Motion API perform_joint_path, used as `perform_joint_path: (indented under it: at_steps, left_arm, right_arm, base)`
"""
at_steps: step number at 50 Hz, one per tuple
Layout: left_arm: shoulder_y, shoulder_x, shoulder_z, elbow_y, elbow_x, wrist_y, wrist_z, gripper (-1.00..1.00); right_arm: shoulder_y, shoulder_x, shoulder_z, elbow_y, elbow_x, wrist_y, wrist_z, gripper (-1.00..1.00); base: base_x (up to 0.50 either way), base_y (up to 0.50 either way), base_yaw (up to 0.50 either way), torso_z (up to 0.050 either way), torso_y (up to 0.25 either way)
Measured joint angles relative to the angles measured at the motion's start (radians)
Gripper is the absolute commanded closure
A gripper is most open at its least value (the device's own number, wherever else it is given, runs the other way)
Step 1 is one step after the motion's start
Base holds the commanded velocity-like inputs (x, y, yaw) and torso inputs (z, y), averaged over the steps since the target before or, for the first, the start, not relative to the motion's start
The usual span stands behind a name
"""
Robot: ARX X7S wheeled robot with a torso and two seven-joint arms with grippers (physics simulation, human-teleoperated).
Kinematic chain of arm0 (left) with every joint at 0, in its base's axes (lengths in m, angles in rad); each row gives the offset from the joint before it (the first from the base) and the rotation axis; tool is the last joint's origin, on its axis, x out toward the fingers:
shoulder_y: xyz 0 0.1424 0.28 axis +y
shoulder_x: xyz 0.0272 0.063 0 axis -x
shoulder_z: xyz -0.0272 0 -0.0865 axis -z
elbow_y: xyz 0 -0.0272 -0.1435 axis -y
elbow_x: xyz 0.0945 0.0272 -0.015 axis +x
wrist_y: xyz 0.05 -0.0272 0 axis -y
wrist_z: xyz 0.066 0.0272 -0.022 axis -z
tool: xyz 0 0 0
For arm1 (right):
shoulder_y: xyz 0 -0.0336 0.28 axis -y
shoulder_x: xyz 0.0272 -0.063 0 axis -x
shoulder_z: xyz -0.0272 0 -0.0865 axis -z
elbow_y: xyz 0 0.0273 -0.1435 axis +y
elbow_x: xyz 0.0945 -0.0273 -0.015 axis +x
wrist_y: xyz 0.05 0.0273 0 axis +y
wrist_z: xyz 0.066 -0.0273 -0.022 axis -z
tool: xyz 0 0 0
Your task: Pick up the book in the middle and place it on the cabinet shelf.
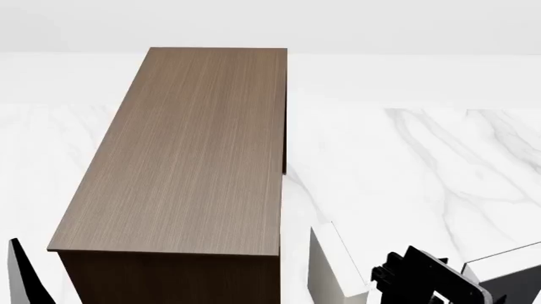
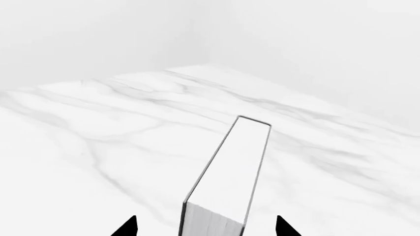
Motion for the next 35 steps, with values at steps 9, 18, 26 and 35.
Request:
perform_joint_path:
  at_steps: [9,18,26,35]
  left_arm:
    - [0.000,-0.002,0.003,0.002,0.001,-0.003,-0.002,-1.00]
    - [-0.002,-0.005,0.006,-0.001,0.001,-0.004,-0.005,-1.00]
    - [-0.003,-0.007,0.009,-0.004,0.002,-0.004,-0.009,-1.00]
    - [-0.004,-0.009,0.012,-0.008,0.003,-0.002,-0.012,-1.00]
  right_arm:
    - [0.034,-0.004,0.001,0.100,0.002,-0.054,-0.004,-1.00]
    - [0.072,-0.013,0.002,0.212,0.006,-0.114,-0.017,-1.00]
    - [0.104,-0.022,-0.002,0.311,0.008,-0.169,-0.032,1.00]
    - [0.131,-0.027,-0.015,0.369,0.011,-0.185,-0.035,1.00]
  base:
    - [0.00,0.00,0.00,0.000,0.000]
    - [0.00,0.00,0.00,0.000,0.000]
    - [0.00,0.00,0.00,0.000,0.000]
    - [0.00,0.00,0.00,0.000,0.000]
